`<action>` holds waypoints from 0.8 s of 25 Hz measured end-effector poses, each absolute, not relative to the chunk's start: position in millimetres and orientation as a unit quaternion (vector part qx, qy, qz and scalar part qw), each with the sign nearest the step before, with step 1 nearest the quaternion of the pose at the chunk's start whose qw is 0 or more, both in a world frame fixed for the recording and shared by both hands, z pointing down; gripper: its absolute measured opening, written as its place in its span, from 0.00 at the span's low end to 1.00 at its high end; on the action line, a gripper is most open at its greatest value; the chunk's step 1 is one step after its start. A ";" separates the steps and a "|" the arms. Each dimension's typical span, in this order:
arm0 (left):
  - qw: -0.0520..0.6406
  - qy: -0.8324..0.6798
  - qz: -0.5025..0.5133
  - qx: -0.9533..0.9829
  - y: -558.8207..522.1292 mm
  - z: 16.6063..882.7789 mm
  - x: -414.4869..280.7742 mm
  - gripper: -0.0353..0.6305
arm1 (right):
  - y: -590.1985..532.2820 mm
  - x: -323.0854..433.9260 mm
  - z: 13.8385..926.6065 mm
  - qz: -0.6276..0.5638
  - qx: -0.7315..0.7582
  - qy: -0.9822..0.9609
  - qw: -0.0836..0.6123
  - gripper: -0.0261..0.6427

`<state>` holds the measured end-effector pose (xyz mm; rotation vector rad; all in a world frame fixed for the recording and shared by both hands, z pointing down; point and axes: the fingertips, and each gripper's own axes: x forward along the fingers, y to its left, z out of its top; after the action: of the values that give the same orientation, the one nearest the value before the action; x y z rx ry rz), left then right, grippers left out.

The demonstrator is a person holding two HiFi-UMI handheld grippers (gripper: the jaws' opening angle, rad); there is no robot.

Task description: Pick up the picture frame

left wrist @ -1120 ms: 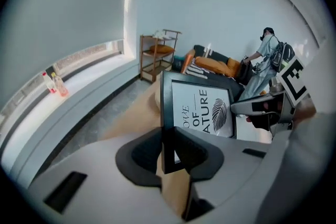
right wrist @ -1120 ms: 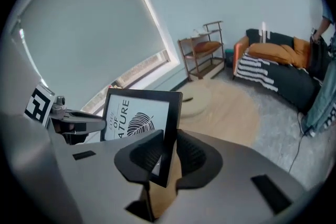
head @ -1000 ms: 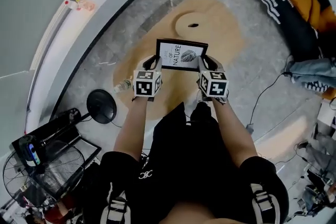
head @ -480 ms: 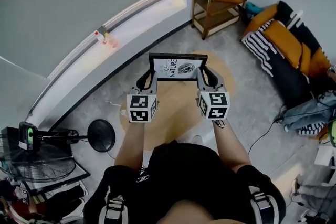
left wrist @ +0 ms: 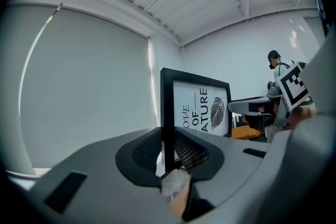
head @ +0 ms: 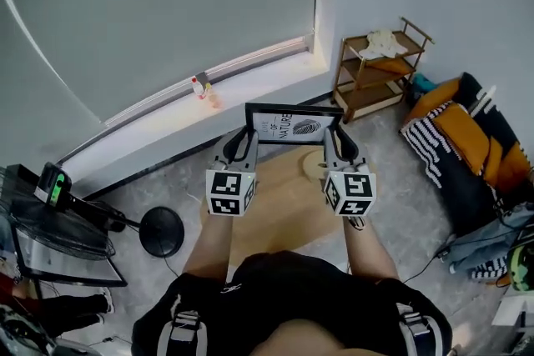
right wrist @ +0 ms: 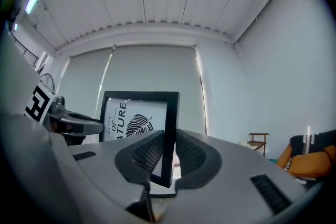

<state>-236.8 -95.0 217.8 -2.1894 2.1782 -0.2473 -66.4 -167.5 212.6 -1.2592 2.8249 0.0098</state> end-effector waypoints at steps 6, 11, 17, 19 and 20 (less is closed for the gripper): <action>0.014 0.714 -0.071 -0.697 -81.3 223.0 -251.3 0.19 | -157.7 -82.5 210.3 0.010 -0.394 0.919 0.022 0.17; 0.012 0.717 -0.075 -0.693 -74.6 230.8 -260.4 0.19 | -153.2 -92.6 219.8 -0.001 -0.392 0.920 0.015 0.17; 0.014 0.724 -0.075 -0.686 -68.8 233.7 -268.8 0.19 | -150.2 -102.3 223.8 -0.004 -0.385 0.923 0.012 0.17; 0.009 0.724 -0.074 -0.686 -69.2 231.2 -269.1 0.19 | -151.1 -102.9 220.6 -0.004 -0.384 0.923 0.011 0.17; 0.009 0.724 -0.076 -0.685 -69.4 230.6 -270.2 0.19 | -151.4 -104.1 219.4 -0.003 -0.384 0.923 0.010 0.17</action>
<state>-270.2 -69.4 230.6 -2.1410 2.2633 -0.2363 -104.1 -151.4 219.4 -1.1977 2.8819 -0.0097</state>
